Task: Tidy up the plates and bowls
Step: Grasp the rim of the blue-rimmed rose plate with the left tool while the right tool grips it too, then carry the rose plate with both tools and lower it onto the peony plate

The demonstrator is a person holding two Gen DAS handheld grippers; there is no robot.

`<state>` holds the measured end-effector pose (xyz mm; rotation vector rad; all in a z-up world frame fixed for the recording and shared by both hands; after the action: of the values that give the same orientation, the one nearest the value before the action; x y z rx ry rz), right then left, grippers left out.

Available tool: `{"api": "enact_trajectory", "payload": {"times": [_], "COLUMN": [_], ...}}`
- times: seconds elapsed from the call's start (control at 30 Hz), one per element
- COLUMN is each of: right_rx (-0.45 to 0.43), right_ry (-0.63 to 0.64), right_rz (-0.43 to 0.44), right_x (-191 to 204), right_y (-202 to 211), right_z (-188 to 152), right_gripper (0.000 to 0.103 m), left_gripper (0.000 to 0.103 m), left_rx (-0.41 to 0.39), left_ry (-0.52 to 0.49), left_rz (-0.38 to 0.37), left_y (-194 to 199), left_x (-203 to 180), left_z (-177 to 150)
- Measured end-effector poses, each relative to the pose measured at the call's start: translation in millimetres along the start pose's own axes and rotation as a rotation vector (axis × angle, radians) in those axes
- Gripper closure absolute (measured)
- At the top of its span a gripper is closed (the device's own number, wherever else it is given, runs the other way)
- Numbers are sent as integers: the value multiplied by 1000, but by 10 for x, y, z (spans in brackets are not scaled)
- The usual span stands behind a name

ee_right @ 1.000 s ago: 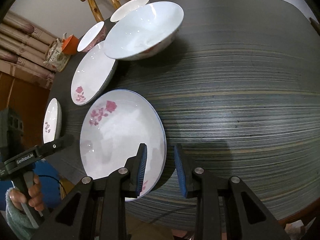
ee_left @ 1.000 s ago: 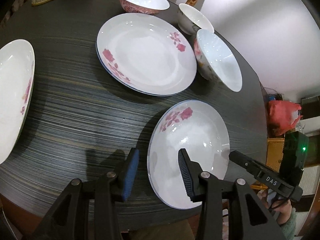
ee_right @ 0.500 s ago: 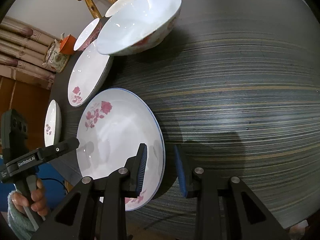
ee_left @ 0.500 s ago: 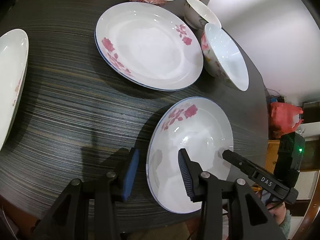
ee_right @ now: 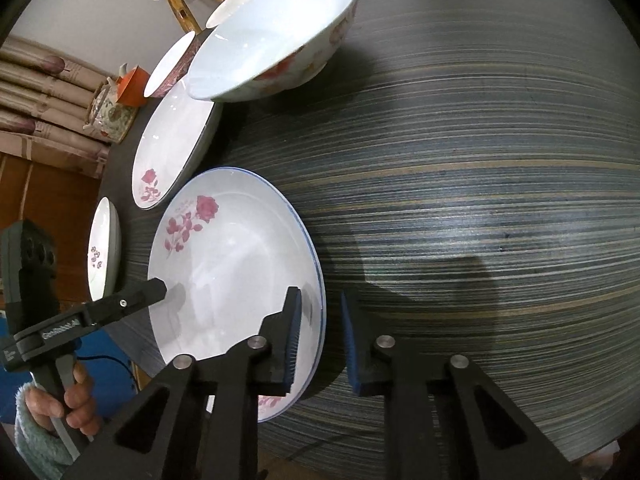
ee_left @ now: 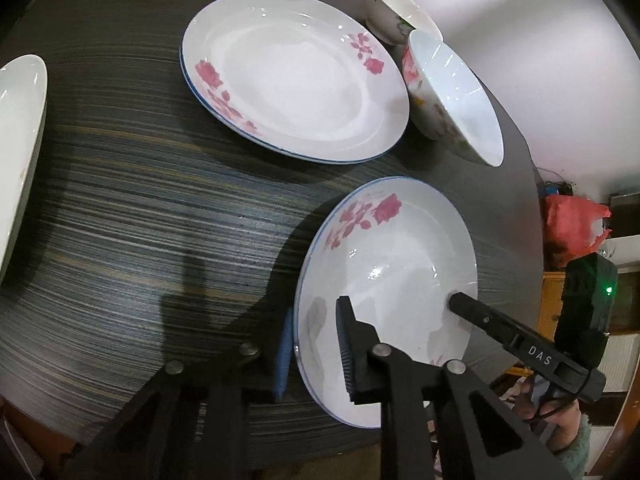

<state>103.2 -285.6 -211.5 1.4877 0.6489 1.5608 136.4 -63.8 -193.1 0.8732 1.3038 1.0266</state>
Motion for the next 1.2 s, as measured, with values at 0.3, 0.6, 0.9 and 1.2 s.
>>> {"api": "enact_trajectory", "payload": {"times": [0.3, 0.6, 0.9, 1.2], "right_rx": [-16, -36, -46, -48], "right_ry": [26, 39, 78, 124], "right_rz": [-20, -33, -27, -10], "right_x": [78, 238, 559, 1020], "right_y": [-31, 10, 32, -71], "right_z": [-10, -8, 43, 107], "right_gripper": [92, 93, 93, 93], "left_gripper": [93, 93, 93, 93], "left_rx": [-20, -34, -75, -132], "left_ry": [-34, -27, -7, 38], "left_rz": [51, 62, 61, 79], "left_y": [-14, 95, 372, 730], "left_x": [9, 128, 316, 715], "left_z": [-31, -10, 9, 123]}}
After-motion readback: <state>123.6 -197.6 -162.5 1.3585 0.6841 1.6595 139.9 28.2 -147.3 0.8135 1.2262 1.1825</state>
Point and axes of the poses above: each gripper's, at about its wrist camera, not at the fingertips, and y roughly against the way its jaws point, x to its left, z to its top, the point moved 6 cm from there along -y, roughly the way its jaws point, and after that the axes turned 7 degrees about z, right-handed, at the moved point
